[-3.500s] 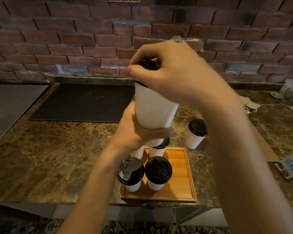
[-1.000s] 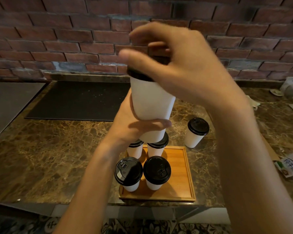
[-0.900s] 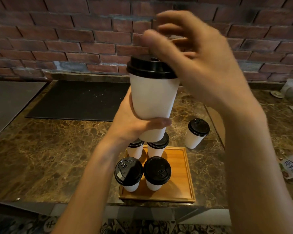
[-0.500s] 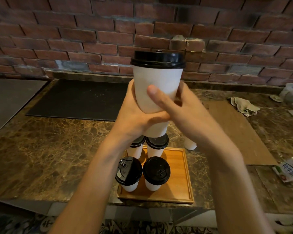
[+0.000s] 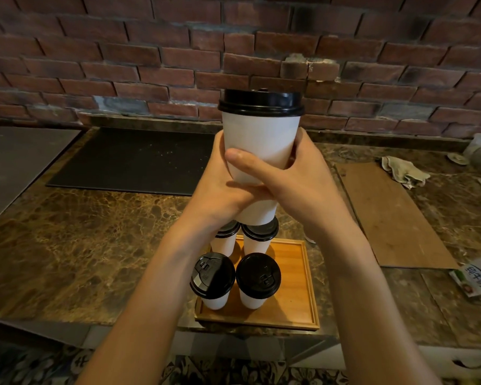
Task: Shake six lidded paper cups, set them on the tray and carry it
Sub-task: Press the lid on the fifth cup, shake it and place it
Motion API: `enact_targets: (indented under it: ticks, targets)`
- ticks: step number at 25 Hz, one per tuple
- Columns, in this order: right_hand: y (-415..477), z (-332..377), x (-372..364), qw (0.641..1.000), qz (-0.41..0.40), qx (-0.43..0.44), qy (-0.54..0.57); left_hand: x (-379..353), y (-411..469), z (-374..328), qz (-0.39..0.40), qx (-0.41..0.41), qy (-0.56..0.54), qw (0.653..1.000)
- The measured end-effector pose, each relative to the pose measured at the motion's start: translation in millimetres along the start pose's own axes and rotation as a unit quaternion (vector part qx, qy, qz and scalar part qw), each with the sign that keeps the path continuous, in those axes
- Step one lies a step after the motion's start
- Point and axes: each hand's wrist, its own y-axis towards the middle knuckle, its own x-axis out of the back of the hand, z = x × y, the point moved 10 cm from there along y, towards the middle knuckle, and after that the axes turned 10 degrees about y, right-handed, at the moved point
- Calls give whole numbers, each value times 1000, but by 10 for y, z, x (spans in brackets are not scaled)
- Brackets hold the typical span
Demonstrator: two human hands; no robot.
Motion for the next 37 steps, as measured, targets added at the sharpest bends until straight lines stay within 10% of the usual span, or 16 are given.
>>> enact_targets:
  ticks: [18, 37]
  targets:
    - [1, 226, 32, 994, 85, 49, 46, -283, -212, 93, 244, 67, -89, 963]
    - [81, 404, 122, 996, 0, 73, -46, -54, -57, -76, 18, 35, -31, 999]
